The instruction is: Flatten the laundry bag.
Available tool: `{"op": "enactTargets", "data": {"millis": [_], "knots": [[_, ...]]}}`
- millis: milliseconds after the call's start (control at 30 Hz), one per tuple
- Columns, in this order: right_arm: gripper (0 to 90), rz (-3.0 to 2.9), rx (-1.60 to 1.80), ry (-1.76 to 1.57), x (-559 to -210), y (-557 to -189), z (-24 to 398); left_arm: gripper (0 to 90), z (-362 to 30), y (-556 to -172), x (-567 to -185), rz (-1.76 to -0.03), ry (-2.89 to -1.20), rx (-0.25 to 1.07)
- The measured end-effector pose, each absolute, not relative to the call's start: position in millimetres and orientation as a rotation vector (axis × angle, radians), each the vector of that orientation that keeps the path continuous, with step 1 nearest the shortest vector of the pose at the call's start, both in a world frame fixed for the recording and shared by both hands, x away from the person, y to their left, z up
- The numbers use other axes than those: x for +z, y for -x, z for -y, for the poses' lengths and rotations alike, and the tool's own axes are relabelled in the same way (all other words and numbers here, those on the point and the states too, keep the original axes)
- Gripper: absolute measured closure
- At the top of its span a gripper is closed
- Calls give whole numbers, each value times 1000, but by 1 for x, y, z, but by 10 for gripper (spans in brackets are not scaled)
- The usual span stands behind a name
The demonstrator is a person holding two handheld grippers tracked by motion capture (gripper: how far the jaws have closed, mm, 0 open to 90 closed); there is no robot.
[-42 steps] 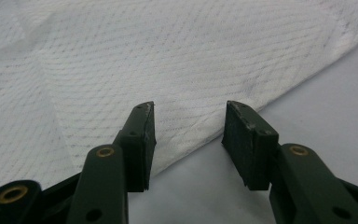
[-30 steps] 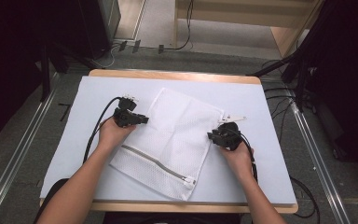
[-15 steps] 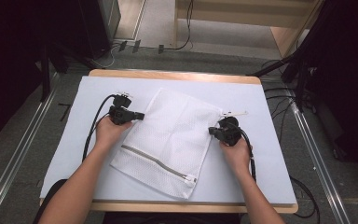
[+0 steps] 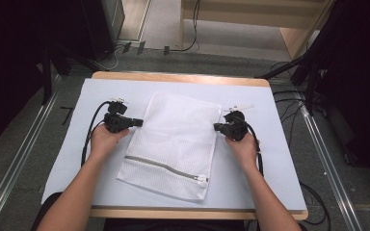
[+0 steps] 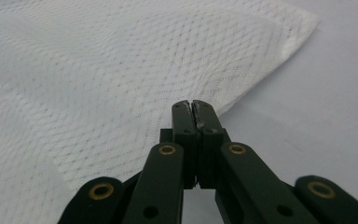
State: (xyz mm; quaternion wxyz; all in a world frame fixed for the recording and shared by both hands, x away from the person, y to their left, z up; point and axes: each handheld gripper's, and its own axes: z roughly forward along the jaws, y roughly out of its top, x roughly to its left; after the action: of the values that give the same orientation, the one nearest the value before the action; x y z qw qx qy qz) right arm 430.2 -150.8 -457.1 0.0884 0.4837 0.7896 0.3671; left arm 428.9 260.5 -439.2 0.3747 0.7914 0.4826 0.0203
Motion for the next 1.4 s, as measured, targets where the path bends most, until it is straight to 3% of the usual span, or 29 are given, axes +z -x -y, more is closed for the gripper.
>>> {"op": "enactTargets", "data": {"millis": [533, 1033, 1267, 1400], "knots": [[900, -2384, 1125, -1424, -453, -464, 142, 900, -265, -404, -442, -1286, -2009, 77], [895, -2424, 1108, -1422, -460, -476, 134, 897, -271, -415, -450, -1339, -1973, 111], [728, -2425, 1131, -1411, -459, -471, 137, 663, -271, -415, -447, -1305, -1979, 98], [690, -2410, 1159, -1410, -454, -465, 142, 589, -271, -414, -442, -1284, -1984, 91]]}}
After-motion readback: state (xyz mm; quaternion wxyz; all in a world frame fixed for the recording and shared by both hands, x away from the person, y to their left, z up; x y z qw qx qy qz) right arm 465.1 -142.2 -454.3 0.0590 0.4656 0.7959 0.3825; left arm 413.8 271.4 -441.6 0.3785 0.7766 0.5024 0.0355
